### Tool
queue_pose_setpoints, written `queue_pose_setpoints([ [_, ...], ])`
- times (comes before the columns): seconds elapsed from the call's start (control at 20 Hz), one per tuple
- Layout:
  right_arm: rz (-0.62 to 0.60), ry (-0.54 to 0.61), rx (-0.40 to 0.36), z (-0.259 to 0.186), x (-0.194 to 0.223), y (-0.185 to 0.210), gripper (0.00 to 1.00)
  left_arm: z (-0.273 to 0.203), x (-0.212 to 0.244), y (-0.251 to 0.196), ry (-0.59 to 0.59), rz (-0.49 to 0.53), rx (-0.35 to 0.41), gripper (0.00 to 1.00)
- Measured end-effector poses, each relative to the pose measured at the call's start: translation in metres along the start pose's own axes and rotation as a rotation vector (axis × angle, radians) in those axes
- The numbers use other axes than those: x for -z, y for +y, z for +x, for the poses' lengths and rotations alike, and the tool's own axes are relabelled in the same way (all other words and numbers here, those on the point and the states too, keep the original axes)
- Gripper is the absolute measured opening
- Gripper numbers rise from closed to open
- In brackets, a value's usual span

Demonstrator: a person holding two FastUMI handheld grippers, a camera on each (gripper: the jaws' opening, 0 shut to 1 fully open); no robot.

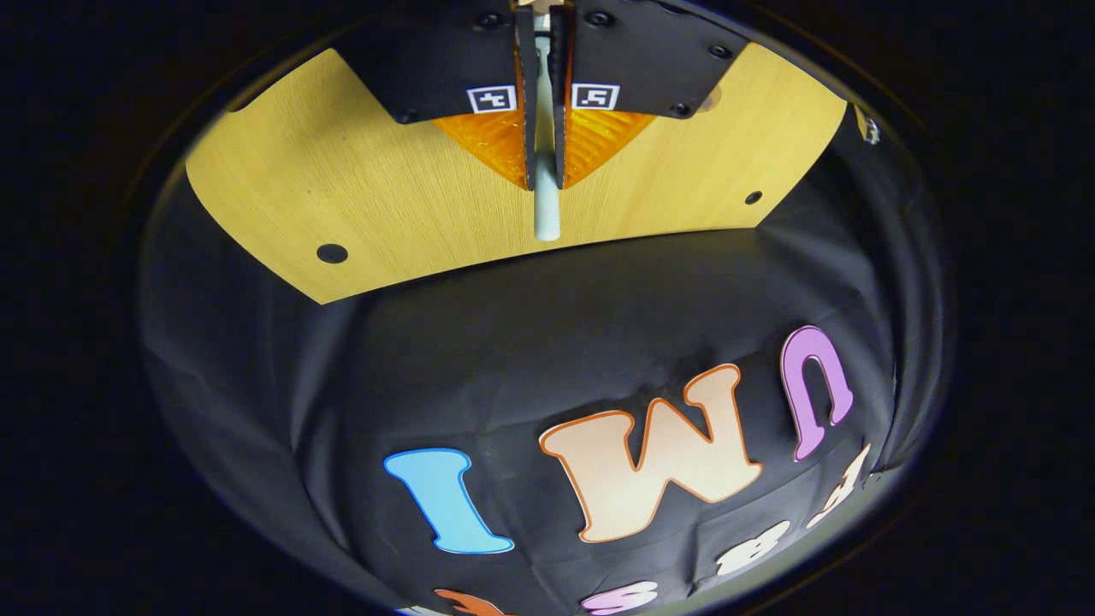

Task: Put the toothbrush and toothpaste on the desktop into the cup, then pick up the cup and place it on the coaster on the desktop.

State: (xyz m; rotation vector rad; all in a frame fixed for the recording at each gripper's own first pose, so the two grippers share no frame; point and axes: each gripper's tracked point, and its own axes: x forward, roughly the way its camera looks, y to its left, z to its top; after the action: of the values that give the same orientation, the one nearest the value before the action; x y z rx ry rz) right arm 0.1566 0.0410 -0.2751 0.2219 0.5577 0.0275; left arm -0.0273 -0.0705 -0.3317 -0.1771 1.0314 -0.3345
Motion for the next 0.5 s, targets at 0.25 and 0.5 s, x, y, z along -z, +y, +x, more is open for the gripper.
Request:
queue_pose_setpoints([
  [0.25, -0.059, 0.008, -0.017, -0.017, 0.009, 0.004, 0.33, 0.0, -0.001, 0.0, 0.001, -0.011, 0.007, 0.06],
  [0.5, -0.049, 0.002, -0.027, -0.043, 0.005, -0.003, 0.81, -0.002, -0.001, -0.001, -0.014, -0.04, -0.004, 0.06],
])
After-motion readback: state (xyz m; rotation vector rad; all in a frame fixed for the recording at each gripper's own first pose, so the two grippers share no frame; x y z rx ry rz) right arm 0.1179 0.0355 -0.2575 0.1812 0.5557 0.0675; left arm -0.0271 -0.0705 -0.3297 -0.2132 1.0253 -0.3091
